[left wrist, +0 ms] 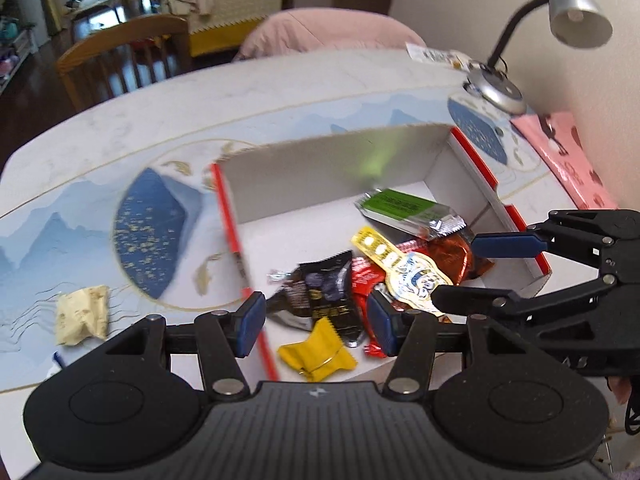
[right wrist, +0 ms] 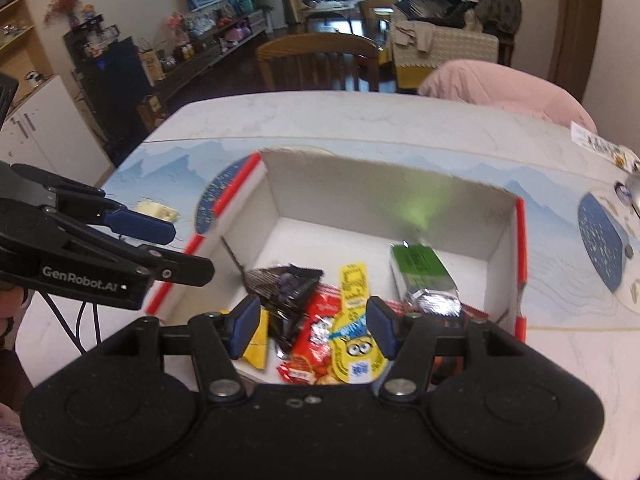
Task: Organize snacks
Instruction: 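Move both tools back toward the white packet and cream bag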
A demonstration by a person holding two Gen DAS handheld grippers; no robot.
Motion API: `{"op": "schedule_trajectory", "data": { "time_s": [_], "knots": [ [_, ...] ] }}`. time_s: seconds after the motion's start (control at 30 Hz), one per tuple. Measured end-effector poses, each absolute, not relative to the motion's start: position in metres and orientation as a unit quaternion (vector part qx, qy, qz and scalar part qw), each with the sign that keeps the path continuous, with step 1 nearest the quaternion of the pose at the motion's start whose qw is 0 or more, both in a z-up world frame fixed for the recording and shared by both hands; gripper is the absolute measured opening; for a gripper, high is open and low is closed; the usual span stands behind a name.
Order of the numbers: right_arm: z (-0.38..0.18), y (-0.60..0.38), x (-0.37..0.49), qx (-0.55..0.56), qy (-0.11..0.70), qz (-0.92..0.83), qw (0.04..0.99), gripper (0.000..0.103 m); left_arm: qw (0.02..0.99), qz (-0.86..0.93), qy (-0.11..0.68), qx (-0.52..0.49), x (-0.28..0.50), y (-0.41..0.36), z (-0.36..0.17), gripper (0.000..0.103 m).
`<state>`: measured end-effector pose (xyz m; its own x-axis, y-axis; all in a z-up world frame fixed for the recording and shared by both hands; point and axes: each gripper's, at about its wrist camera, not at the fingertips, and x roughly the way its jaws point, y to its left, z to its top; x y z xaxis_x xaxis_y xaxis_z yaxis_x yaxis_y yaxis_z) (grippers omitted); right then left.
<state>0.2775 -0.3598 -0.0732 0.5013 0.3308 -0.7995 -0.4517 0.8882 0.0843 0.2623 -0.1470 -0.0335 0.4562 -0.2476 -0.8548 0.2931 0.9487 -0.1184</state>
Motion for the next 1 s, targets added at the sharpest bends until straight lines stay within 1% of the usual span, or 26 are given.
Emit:
{"op": "schedule_trajectory", "data": {
  "time_s": [0.07, 0.17, 0.3, 0.33, 0.37, 0.4, 0.43, 0.47, 0.67, 0.77, 1.0],
  "knots": [
    [-0.071, -0.353, 0.277, -0.072, 0.441, 0.238, 0.862, 0.058, 0.861, -0.147, 0.486, 0.014, 0.255, -0.137, -0.029, 0.056],
    [-0.069, -0.341, 0.278, -0.077, 0.435, 0.259, 0.859, 0.058, 0.872, -0.124, 0.473, 0.001, 0.243, -0.122, -0.023, 0.061],
    [-0.067, -0.323, 0.278, -0.079, 0.428, 0.293, 0.851, 0.059, 0.883, -0.092, 0.459, -0.013, 0.227, -0.101, -0.017, 0.063],
    [-0.067, -0.318, 0.279, -0.079, 0.427, 0.302, 0.848, 0.060, 0.885, -0.085, 0.457, -0.017, 0.224, -0.096, -0.016, 0.066],
    [-0.066, -0.313, 0.279, -0.078, 0.425, 0.312, 0.846, 0.065, 0.888, -0.077, 0.453, -0.023, 0.220, -0.090, -0.016, 0.069],
    [-0.066, -0.308, 0.279, -0.079, 0.423, 0.320, 0.844, 0.080, 0.891, -0.069, 0.449, -0.029, 0.216, -0.083, -0.016, 0.069],
    [-0.065, -0.304, 0.278, -0.078, 0.418, 0.327, 0.844, 0.087, 0.893, -0.061, 0.445, -0.033, 0.213, -0.077, -0.016, 0.069],
    [-0.063, -0.299, 0.277, -0.077, 0.410, 0.335, 0.845, 0.092, 0.894, -0.054, 0.444, -0.036, 0.209, -0.070, -0.016, 0.069],
    [-0.060, -0.263, 0.277, -0.100, 0.401, 0.368, 0.833, 0.092, 0.897, -0.026, 0.438, -0.049, 0.192, -0.030, -0.019, 0.072],
    [-0.061, -0.243, 0.277, -0.116, 0.397, 0.371, 0.831, 0.103, 0.902, -0.008, 0.431, -0.035, 0.185, -0.010, -0.024, 0.072],
    [-0.069, -0.198, 0.281, -0.143, 0.400, 0.382, 0.821, 0.103, 0.899, -0.016, 0.437, -0.031, 0.176, 0.042, -0.040, 0.072]
  ]
}}
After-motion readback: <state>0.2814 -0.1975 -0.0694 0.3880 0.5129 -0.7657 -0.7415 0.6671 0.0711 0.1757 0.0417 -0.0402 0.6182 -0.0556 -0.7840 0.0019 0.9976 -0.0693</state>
